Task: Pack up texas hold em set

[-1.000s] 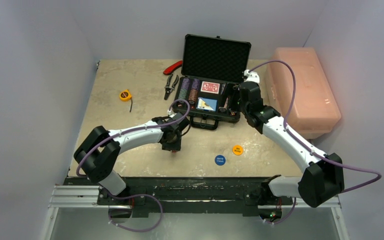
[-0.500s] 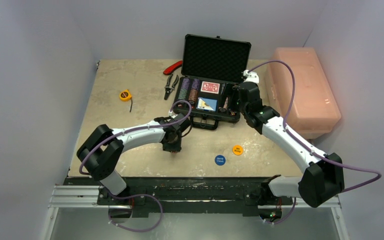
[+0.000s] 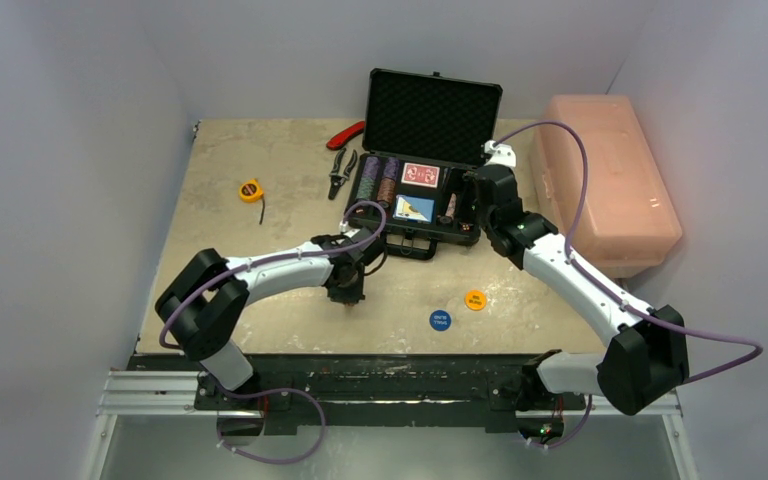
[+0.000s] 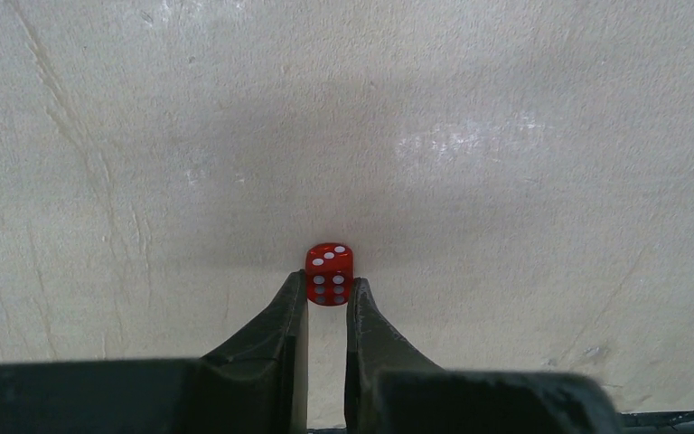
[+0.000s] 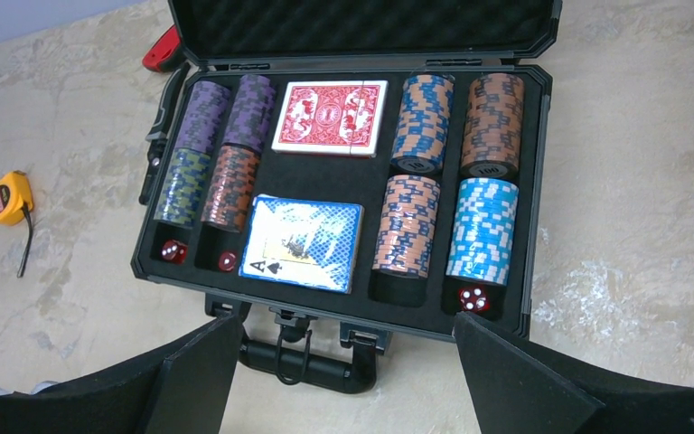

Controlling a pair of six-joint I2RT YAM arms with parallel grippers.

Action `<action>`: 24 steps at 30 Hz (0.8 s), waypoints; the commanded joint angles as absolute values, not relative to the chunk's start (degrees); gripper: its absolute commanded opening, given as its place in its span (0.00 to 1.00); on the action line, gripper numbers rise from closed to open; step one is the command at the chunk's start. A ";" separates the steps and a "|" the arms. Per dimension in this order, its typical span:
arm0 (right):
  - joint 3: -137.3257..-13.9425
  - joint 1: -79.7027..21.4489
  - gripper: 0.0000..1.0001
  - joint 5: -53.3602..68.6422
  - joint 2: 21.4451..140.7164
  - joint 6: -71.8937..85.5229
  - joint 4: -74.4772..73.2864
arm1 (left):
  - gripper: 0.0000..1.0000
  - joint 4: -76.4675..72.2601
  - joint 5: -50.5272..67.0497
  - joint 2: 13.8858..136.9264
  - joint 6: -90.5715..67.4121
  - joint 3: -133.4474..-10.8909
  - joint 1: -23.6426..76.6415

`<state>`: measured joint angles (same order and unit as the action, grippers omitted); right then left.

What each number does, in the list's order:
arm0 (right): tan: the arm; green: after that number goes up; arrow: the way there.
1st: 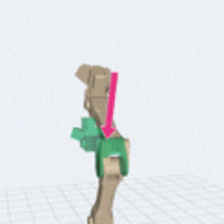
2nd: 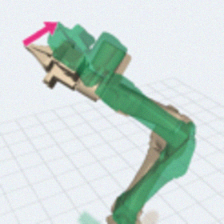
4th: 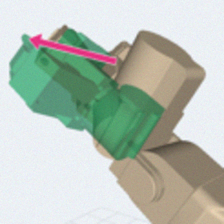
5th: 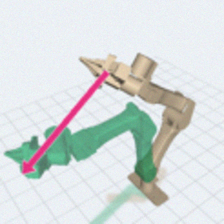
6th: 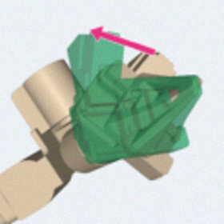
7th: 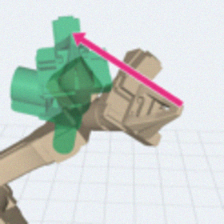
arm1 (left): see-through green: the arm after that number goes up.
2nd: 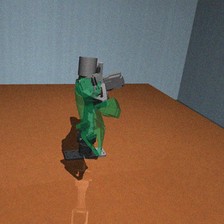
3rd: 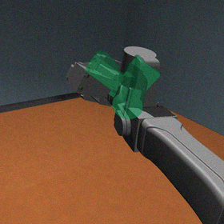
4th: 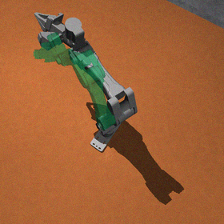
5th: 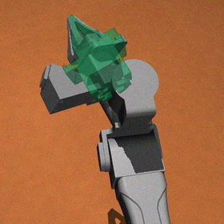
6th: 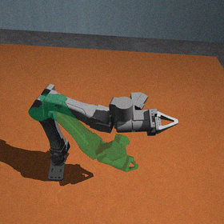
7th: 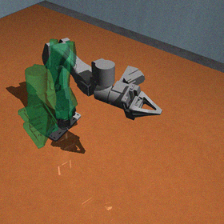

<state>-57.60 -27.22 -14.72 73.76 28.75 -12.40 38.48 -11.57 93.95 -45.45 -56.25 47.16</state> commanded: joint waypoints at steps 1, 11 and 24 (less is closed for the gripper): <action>-57.57 -27.61 0.93 -16.70 73.01 28.11 -11.58 | 0.00 38.79 -13.53 91.82 -45.73 -57.74 48.36; -58.18 -27.75 0.92 -18.43 72.71 28.43 -12.63 | 0.00 41.62 -16.70 87.79 -44.48 -60.15 49.48; -59.86 -28.34 0.95 -37.30 71.09 33.57 -18.76 | 0.00 42.14 -15.22 91.35 -41.76 -67.82 49.66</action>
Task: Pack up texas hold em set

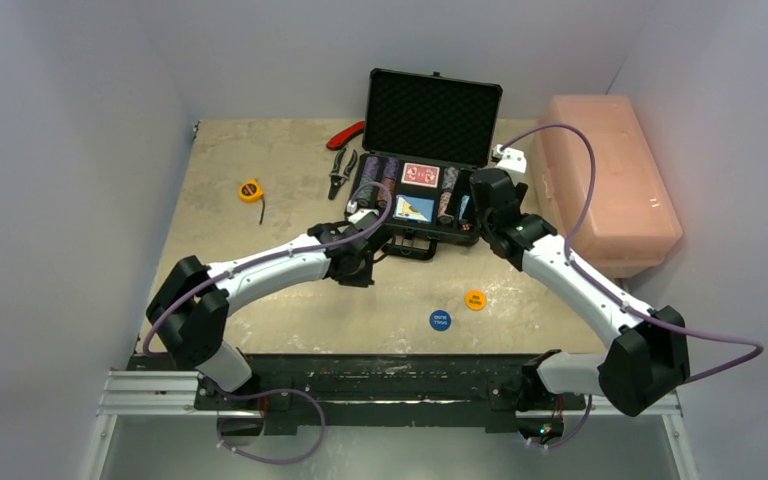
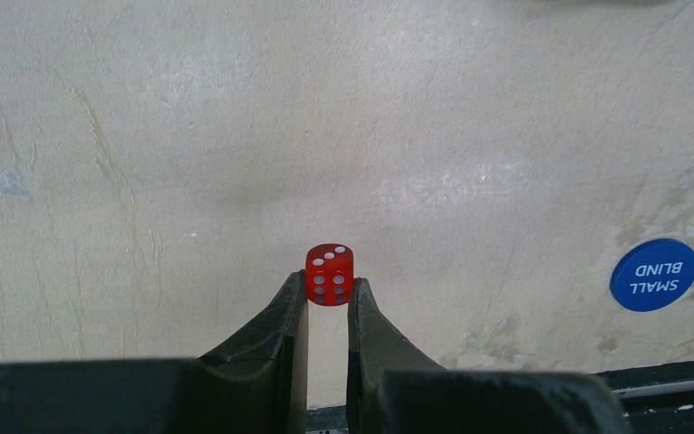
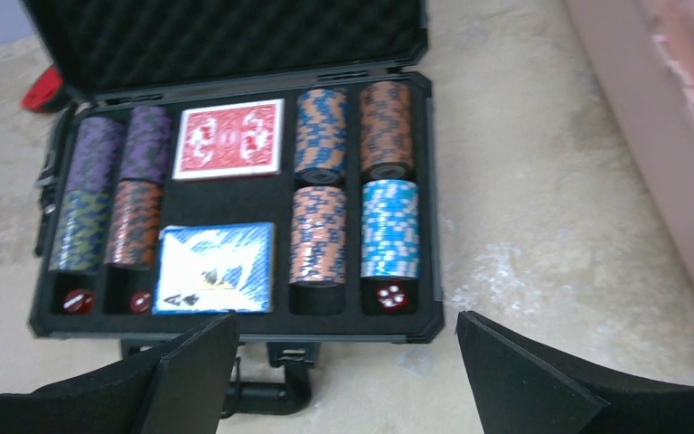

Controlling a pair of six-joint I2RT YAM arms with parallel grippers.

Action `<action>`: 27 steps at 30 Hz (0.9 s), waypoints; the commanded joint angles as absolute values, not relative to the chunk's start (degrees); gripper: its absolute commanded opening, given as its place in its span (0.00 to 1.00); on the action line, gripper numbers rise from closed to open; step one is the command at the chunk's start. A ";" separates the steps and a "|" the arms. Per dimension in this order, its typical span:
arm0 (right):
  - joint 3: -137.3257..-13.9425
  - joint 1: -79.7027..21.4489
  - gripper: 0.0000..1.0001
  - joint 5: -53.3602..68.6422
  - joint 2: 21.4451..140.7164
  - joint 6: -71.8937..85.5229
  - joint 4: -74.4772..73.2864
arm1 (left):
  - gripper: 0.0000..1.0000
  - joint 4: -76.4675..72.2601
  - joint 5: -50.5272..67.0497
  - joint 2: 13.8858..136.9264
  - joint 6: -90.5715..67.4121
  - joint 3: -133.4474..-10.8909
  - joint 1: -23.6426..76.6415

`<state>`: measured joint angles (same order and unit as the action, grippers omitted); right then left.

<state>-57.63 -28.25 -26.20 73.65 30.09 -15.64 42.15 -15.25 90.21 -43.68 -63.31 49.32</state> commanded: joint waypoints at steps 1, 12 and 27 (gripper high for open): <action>-60.00 -28.39 0.96 -39.94 71.02 34.79 -19.67 | 0.00 42.19 -15.21 91.77 -41.37 -68.73 49.66; -61.96 -29.47 0.99 -57.80 70.51 48.19 -31.11 | 0.00 43.26 -13.75 99.37 -37.79 -81.58 49.71; -62.93 -30.81 0.99 -65.74 69.70 60.30 -41.03 | 0.00 40.63 -10.12 109.70 -33.88 -97.42 49.68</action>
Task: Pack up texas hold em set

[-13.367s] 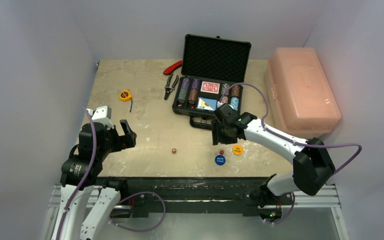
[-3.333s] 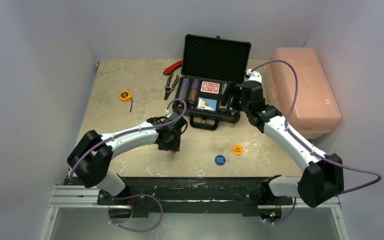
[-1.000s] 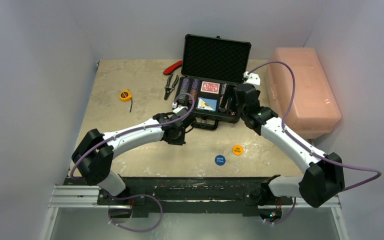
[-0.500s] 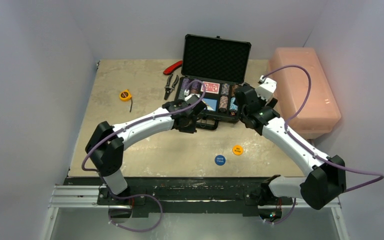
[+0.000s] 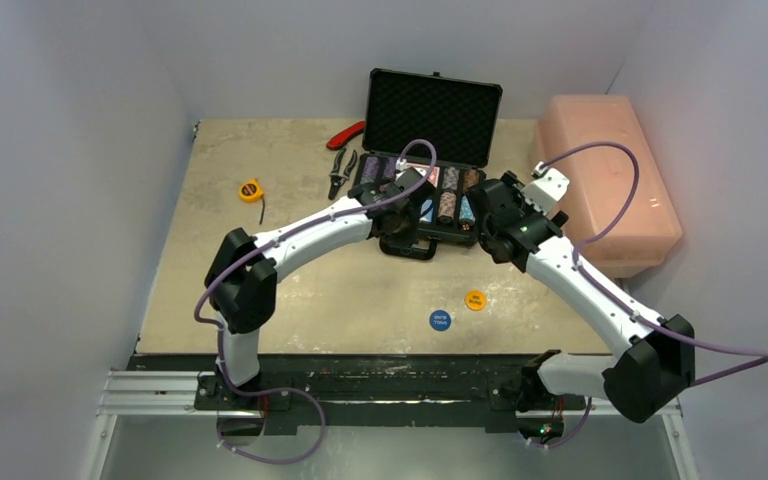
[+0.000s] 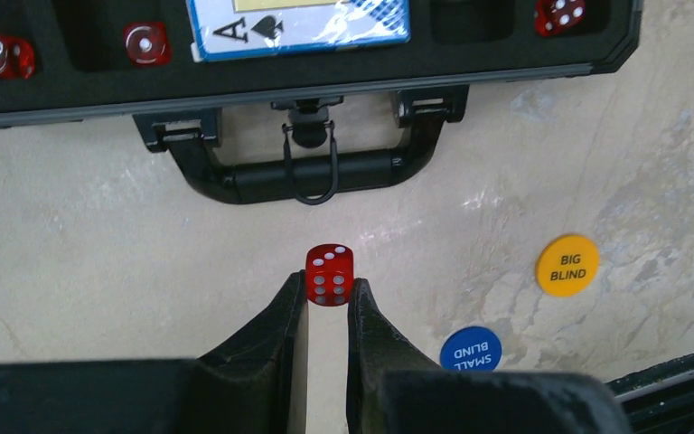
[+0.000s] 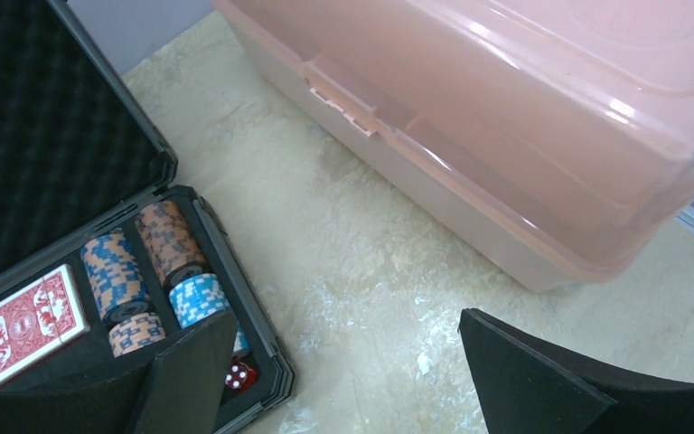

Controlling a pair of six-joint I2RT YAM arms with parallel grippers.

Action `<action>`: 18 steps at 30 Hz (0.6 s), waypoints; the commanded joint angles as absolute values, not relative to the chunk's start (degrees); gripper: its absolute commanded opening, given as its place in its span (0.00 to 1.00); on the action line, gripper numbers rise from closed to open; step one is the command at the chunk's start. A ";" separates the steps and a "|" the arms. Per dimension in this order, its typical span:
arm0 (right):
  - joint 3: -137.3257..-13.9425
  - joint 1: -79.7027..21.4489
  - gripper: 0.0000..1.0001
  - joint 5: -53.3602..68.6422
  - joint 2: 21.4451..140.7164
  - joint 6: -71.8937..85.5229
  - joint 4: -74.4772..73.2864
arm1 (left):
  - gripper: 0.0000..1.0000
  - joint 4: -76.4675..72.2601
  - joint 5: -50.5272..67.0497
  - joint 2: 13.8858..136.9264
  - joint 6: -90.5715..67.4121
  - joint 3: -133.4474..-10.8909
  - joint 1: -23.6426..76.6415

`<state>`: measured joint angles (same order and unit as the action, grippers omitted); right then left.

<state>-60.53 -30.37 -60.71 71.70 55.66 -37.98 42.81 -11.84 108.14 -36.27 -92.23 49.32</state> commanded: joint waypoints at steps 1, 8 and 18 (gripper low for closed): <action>-63.00 -30.91 0.99 -66.13 69.62 60.80 -41.38 | 0.00 40.19 -9.72 110.30 -33.50 -98.38 49.66; -63.06 -31.61 0.99 -69.04 69.26 65.73 -45.09 | 0.00 39.49 -7.74 115.78 -31.72 -106.19 49.66; -62.76 -32.49 0.99 -70.85 69.17 68.47 -46.81 | 0.00 40.37 -6.31 122.47 -30.24 -115.67 49.33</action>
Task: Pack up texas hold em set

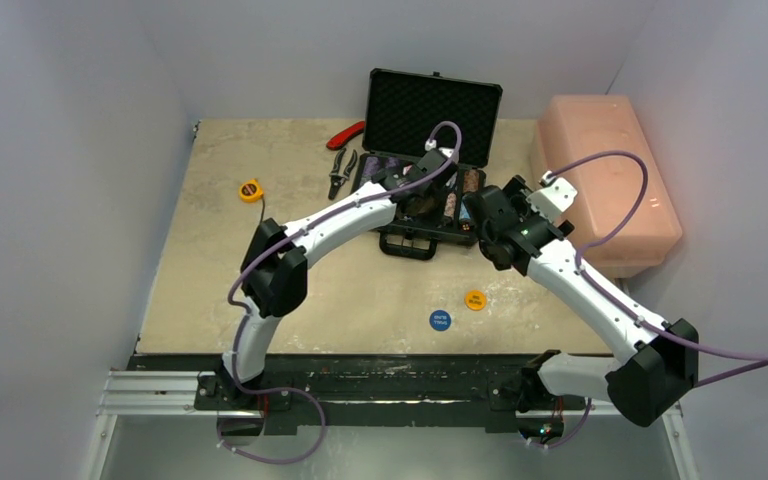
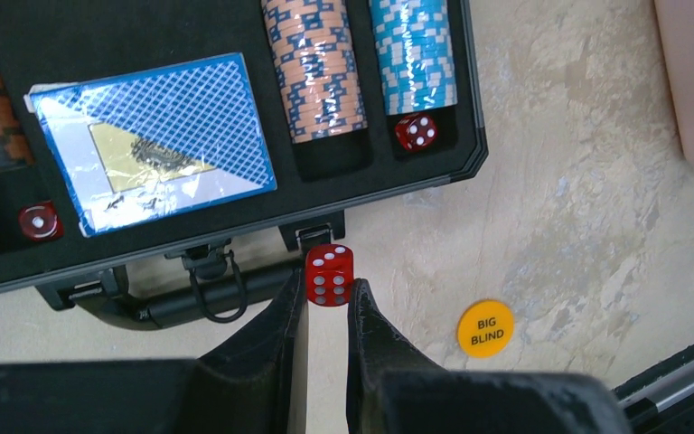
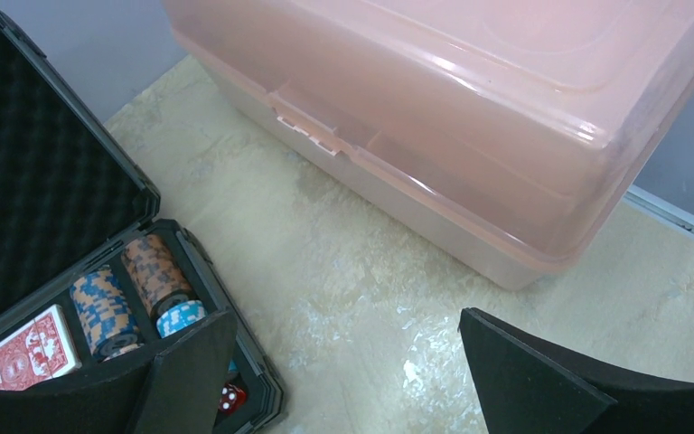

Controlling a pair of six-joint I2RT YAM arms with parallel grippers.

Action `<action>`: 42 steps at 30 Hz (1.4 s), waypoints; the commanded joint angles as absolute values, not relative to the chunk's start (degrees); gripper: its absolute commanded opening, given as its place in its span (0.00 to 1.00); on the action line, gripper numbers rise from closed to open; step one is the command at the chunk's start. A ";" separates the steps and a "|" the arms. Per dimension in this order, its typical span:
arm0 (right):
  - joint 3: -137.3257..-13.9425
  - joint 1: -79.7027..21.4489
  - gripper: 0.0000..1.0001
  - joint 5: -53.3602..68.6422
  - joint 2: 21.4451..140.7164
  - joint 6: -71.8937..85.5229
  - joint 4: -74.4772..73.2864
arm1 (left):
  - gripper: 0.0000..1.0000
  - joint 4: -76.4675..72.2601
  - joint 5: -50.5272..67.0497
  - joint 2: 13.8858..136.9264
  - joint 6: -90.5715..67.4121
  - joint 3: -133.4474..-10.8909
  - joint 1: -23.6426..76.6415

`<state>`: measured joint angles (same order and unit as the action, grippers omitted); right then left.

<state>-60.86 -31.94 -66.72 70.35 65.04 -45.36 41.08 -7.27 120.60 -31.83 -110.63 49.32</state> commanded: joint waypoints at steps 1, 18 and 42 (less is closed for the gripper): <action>-62.75 -32.46 0.99 -70.97 69.17 68.84 -47.05 | 0.00 40.52 -6.11 122.89 -30.23 -116.40 49.24; -62.49 -33.48 0.99 -71.88 68.95 70.05 -47.81 | 0.00 41.33 -4.14 131.87 -30.74 -126.20 47.42; -61.70 -34.31 0.99 -71.45 68.91 67.72 -45.27 | 0.08 38.43 -0.26 133.59 -29.97 -123.47 45.58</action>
